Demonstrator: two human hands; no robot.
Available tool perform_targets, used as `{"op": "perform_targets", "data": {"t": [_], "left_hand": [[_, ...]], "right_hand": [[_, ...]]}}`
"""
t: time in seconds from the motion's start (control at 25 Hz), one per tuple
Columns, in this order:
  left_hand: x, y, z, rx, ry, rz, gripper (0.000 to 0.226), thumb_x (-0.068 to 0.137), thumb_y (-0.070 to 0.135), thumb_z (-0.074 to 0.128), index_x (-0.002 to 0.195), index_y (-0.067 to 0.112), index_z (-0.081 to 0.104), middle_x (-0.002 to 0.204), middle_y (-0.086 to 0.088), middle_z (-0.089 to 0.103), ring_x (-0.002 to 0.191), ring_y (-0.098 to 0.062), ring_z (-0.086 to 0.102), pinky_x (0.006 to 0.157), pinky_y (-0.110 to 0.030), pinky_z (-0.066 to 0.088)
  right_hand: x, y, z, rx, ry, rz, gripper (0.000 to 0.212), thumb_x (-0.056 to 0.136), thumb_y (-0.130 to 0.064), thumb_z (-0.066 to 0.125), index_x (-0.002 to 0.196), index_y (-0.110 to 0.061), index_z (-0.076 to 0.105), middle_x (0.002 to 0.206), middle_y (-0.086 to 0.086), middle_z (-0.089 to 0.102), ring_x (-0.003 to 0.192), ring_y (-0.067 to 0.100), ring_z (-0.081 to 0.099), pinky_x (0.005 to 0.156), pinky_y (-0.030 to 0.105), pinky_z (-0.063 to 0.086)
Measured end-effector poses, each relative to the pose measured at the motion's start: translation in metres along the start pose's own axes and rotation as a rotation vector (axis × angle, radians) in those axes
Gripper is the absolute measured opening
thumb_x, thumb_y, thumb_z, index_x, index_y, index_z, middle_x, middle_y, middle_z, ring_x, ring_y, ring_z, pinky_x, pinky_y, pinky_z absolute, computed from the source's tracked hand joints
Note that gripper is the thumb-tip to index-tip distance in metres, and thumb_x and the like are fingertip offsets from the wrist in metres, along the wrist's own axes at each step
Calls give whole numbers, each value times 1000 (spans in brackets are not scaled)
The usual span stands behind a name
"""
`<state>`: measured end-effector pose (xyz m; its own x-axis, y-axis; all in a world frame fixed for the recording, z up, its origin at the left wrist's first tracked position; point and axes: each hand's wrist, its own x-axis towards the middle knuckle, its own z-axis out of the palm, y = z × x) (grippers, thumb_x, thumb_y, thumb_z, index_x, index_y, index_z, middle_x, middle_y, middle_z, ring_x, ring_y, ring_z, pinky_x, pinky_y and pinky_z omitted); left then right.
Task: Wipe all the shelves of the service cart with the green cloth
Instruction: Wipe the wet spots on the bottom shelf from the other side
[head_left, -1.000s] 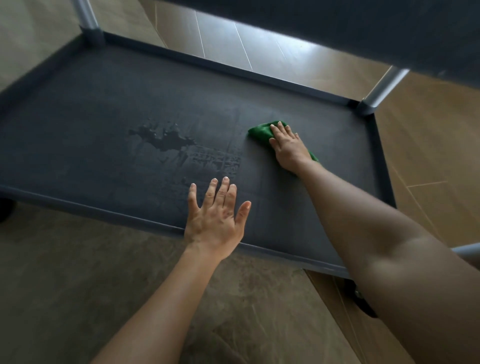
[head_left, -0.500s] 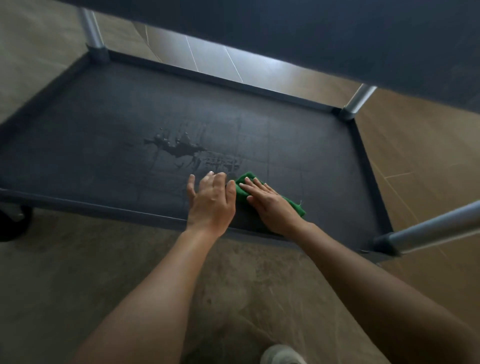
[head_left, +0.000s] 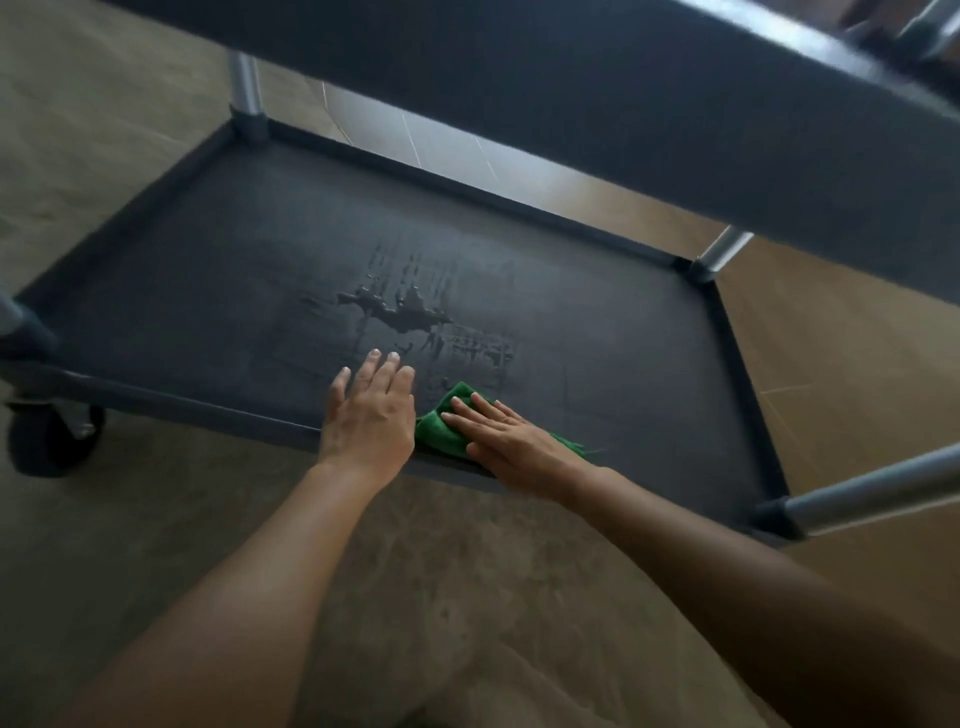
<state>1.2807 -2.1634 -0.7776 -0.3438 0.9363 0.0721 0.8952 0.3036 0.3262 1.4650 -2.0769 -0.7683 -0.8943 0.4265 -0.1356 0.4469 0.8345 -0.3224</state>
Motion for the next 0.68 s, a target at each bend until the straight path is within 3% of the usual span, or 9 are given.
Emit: {"op": "perform_targets", "data": {"t": [0.16, 0.32, 0.68], "left_hand": [[9, -4, 19, 30, -1, -77, 58, 99, 44, 7, 153, 23, 2, 160, 6, -5, 146, -12, -13, 119, -41, -4], [11, -9, 21, 79, -65, -73, 59, 92, 51, -8, 144, 26, -18, 154, 9, -22, 140, -8, -27, 116, -42, -16], [12, -9, 21, 100, -117, -104, 67, 89, 53, -7, 152, 30, -3, 159, 13, -11, 145, -7, -16, 116, -43, -15]], "right_hand": [[10, 27, 1, -73, -33, -109, 54, 101, -35, 36, 150, -21, 17, 155, -7, 11, 146, 11, 1, 118, 26, -2], [41, 53, -11, -80, 10, -89, 52, 101, -28, 40, 148, -15, 25, 155, 1, 20, 145, 16, 9, 119, 28, 3], [152, 118, -47, -42, 122, 420, 51, 104, -34, 27, 151, -18, 16, 159, 0, 8, 146, 15, 2, 118, 28, 1]]}}
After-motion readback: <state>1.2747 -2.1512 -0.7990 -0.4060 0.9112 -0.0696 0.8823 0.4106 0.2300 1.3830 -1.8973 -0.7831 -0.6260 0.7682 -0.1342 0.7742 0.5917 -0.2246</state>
